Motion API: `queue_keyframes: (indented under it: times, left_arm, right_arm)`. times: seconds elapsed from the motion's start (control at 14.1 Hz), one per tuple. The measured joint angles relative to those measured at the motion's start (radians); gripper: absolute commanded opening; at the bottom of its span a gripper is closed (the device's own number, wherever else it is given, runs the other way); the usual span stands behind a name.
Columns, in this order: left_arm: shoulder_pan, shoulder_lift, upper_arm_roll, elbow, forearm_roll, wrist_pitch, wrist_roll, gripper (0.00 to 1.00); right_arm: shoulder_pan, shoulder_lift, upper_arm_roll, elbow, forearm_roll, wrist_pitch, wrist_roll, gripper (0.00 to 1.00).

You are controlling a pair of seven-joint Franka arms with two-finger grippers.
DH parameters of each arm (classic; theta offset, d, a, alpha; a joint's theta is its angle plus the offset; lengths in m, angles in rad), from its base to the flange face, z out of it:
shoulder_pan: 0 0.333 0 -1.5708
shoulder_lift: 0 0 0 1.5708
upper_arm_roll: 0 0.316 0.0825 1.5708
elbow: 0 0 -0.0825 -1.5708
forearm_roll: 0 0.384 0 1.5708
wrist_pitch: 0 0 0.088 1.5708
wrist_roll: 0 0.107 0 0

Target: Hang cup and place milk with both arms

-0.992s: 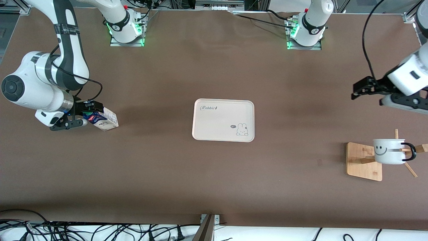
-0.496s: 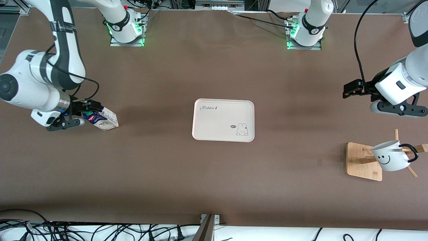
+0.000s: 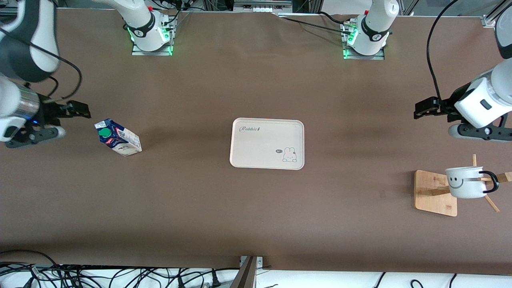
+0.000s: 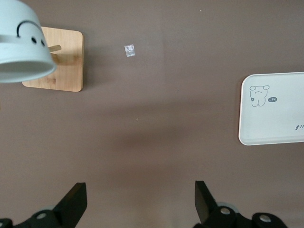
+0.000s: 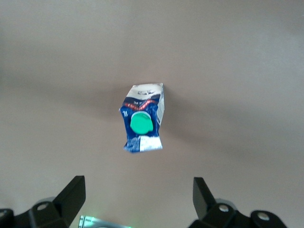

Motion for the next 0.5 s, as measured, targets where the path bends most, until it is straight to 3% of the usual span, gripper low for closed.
queue_keyframes:
  times: [0.21, 0.5]
  left_arm:
    - [-0.003, 0.000, -0.004, 0.010, 0.017, -0.017, 0.000, 1.00]
    - [-0.009, 0.000, -0.021, 0.010, 0.033, -0.021, -0.001, 1.00]
  right_arm:
    - [0.000, -0.009, -0.027, 0.123, -0.031, -0.124, -0.001, 1.00]
    - [0.011, -0.004, -0.024, 0.152, -0.076, -0.214, -0.001, 1.00]
